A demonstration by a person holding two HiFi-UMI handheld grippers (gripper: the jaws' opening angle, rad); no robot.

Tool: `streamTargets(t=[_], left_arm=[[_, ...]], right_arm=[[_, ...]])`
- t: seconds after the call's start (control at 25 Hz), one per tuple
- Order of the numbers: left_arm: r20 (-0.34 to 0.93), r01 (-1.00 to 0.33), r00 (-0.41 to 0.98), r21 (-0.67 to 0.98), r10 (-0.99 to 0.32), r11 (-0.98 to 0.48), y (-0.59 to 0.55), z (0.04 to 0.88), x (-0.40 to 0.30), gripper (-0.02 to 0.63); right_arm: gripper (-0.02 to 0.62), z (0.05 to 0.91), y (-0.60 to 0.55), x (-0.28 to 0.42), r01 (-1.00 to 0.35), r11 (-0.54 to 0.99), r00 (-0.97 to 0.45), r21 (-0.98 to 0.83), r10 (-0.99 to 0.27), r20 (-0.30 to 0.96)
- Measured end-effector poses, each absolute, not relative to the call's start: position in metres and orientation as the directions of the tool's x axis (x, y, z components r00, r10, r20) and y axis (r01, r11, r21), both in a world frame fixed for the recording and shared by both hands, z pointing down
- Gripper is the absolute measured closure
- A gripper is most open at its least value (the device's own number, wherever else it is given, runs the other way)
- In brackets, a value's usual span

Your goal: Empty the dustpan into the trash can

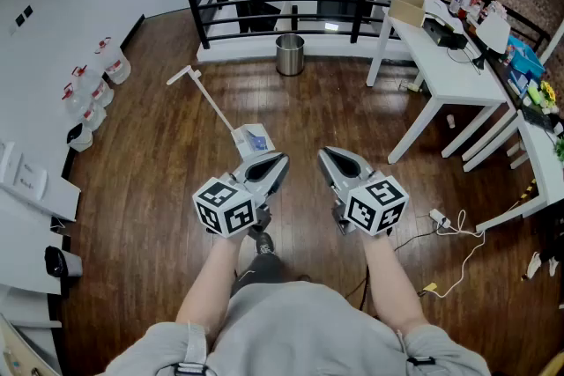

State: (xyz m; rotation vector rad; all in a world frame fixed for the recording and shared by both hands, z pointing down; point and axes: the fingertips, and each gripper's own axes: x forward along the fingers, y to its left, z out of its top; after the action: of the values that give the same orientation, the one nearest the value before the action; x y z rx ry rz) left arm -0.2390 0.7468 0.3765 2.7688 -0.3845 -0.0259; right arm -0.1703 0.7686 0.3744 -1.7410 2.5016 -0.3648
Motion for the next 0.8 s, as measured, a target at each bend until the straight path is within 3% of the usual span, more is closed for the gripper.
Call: streamTargets(t=[0.8], left_arm=[[0.03, -0.337, 0.939, 0.28, -0.343, -0.899, 0.491, 0.389, -0.273, 0.6]], right_arm=[[0.595, 0.383, 0.514, -0.204, -0.918, 0.348, -0.378, -0.189, -0.912, 0.16]])
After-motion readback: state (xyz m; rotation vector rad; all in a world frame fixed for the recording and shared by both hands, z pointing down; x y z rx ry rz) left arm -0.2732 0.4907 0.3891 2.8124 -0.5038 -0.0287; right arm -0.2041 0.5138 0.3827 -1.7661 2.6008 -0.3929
